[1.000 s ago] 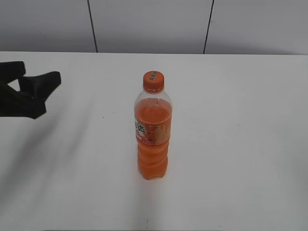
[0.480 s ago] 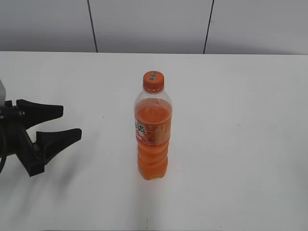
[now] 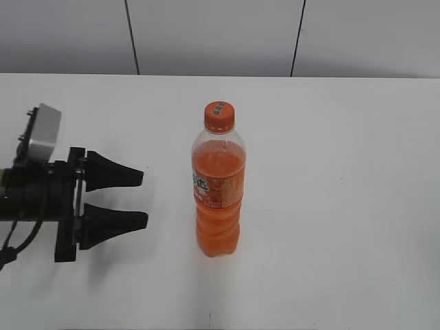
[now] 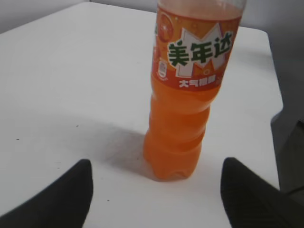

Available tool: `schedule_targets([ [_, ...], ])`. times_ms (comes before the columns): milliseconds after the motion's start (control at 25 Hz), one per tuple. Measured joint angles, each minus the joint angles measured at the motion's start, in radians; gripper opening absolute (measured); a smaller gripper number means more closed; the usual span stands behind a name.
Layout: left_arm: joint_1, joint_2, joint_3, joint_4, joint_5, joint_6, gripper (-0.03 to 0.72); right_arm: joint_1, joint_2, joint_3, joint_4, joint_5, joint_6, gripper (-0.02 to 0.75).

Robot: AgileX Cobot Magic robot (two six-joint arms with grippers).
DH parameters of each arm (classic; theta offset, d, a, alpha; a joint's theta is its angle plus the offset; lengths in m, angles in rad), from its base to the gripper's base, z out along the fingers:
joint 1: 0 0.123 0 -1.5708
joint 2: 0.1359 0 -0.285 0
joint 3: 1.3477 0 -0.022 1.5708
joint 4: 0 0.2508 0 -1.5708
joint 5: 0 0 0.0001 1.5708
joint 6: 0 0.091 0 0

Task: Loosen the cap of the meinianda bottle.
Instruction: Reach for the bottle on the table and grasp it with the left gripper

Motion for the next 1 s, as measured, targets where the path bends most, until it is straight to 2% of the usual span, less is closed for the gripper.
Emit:
schedule_targets([
  [200,-0.105,0.09,-0.119,0.032,-0.001,-0.017,0.51,0.0,0.0,0.0,0.007,0.0,0.0,0.48],
  [440,-0.194,0.187,-0.255,0.029,-0.001,-0.063,0.51,0.0,0.0,0.0,0.0,0.0,0.0,0.48],
  [1000,-0.343,0.253,-0.369,-0.022,-0.002,-0.117,0.51,0.0,0.0,0.0,0.007,0.0,0.0,0.48],
])
